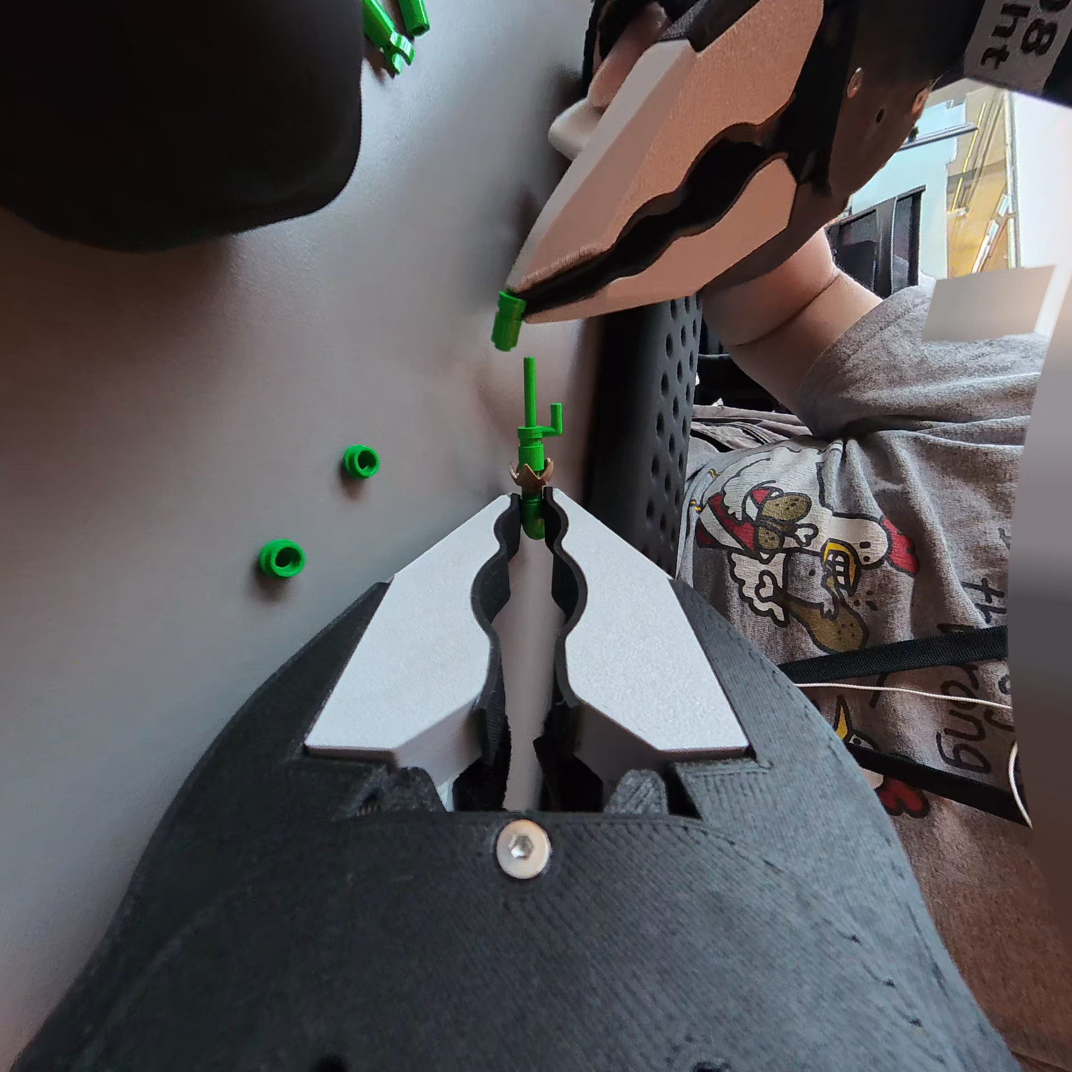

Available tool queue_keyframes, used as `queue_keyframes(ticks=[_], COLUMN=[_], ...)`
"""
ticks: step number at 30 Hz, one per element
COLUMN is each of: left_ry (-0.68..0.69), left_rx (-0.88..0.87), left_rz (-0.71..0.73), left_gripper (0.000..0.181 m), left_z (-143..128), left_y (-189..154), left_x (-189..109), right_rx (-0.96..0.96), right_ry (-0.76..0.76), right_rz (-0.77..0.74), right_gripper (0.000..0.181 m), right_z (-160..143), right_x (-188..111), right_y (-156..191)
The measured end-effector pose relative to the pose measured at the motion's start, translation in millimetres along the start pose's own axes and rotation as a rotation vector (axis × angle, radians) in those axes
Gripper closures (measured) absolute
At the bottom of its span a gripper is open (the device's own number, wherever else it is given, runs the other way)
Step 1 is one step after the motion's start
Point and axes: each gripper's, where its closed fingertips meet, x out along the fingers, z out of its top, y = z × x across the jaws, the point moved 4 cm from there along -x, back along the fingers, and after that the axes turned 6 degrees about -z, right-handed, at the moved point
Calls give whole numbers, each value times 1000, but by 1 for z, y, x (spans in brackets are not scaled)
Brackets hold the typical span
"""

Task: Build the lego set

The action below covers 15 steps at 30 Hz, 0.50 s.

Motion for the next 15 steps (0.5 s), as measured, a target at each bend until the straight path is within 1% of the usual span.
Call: queue_keyframes(ticks=[7, 15], left_ry=[-14, -18], left_rx=[-10, -9], left_rz=[-7, -13], left_gripper=[176, 176], left_z=[1, 2], left_y=[1, 1], left_x=[-1, -1], right_rx=[164, 197], right_ry=[-50, -32], right_rz=[64, 87], right_gripper=[180, 180], right_z=[6, 4], right_x=[-4, -2], right_y=[-5, -4])
